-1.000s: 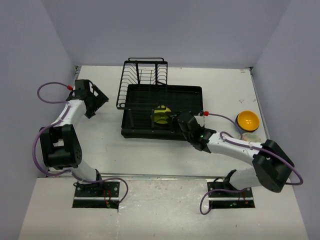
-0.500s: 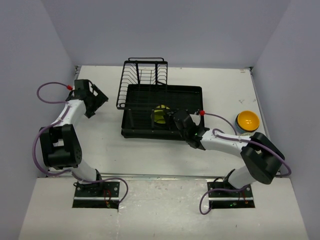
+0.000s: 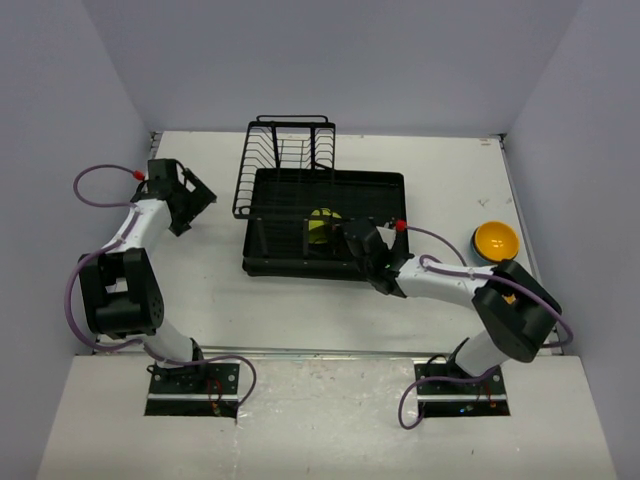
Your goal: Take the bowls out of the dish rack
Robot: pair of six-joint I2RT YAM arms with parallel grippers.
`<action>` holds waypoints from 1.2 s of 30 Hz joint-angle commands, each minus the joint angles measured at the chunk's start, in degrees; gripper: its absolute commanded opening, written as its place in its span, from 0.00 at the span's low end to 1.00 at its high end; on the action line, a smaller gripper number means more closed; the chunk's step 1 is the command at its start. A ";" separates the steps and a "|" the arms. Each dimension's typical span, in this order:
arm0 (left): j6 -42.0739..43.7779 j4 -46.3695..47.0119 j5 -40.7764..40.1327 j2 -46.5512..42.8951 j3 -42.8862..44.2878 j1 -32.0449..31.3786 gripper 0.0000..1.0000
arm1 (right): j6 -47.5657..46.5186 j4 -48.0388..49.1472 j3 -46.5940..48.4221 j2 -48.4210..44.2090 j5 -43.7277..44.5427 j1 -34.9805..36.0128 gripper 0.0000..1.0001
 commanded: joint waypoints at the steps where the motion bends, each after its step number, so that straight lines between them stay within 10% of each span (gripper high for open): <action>1: 0.33 1.48 0.80 0.15 0.22 0.49 1.00 | 1.93 0.08 1.32 1.92 3.69 -0.35 0.13; 13: 0.33 1.84 0.45 -0.56 -0.48 1.19 1.00 | 8.09 10.43 -4.46 5.97 3.52 -0.44 0.00; 23: 0.33 2.80 0.54 -1.17 -1.71 1.98 1.00 | 8.09 53.29 -13.35 14.75 0.53 -0.53 0.00; 36: 0.42 3.07 0.54 -1.87 -1.71 2.95 1.00 | -4.55 59.05 -14.32 9.49 -0.70 -1.76 0.00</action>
